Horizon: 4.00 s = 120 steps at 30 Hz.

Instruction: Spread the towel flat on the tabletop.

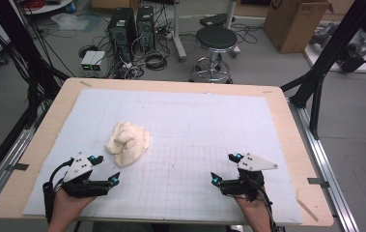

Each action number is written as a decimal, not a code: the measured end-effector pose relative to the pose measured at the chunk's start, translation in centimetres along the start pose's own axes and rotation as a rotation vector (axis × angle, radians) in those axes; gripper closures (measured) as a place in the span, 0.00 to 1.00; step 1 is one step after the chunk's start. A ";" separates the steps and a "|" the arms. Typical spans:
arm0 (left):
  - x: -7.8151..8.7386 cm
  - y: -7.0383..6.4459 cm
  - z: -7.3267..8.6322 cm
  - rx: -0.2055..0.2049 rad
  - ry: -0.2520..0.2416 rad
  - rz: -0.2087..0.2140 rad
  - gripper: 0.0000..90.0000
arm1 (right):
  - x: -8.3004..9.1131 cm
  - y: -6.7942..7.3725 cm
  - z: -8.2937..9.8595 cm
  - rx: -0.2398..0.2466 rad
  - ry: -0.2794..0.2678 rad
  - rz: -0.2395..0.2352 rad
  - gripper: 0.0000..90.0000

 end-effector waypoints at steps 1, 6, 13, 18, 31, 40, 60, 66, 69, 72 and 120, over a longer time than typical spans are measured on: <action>0.0 0.0 0.0 0.000 0.000 0.000 0.21 | 0.0 0.0 0.0 0.000 0.000 0.000 0.12; -0.1 0.0 -0.1 -0.007 -0.001 0.000 0.21 | 0.1 -0.1 0.1 -0.006 0.001 0.001 0.12; -0.1 -0.1 -0.2 -0.005 -0.006 0.006 0.21 | 0.4 0.0 0.1 -0.004 -0.007 0.006 0.12; -0.1 -0.1 -0.1 0.000 -0.012 0.006 0.21 | 0.2 -0.2 0.1 -0.002 -0.007 0.005 0.12; 0.5 -0.2 -0.5 0.023 -0.020 -0.012 0.21 | 0.0 0.0 -0.1 0.001 -0.006 -0.003 0.12; 1.3 0.8 -3.4 0.086 -0.060 -0.024 0.25 | 0.0 0.1 0.0 -0.009 -0.014 -0.013 0.12; -6.5 2.8 -6.6 0.113 0.067 -0.051 0.39 | 0.0 0.1 0.0 -0.009 -0.017 -0.026 0.12; -8.6 3.3 -5.4 0.111 0.146 -0.057 0.58 | -0.1 0.2 -0.1 0.001 -0.015 -0.032 0.12; -9.3 3.6 -4.9 0.106 0.190 -0.067 0.69 | -0.2 0.3 0.0 0.007 -0.003 -0.040 0.12; -9.8 3.9 -4.6 0.112 0.233 -0.078 0.72 | -0.4 0.5 0.0 0.012 0.008 -0.047 0.12; -6.7 -6.0 -13.7 -0.014 -0.007 0.233 0.89 | 0.2 0.2 -0.1 0.015 -0.020 -0.018 0.12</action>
Point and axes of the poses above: each handheld gripper's, and its own axes: x roughly backward along the jaws, z roughly out of its underside, y roughly to its left, the point moved 1 cm from there along -x, roughly forward along the jaws, and after that the axes turned 4 degrees about -x, right-handed, at the moved point
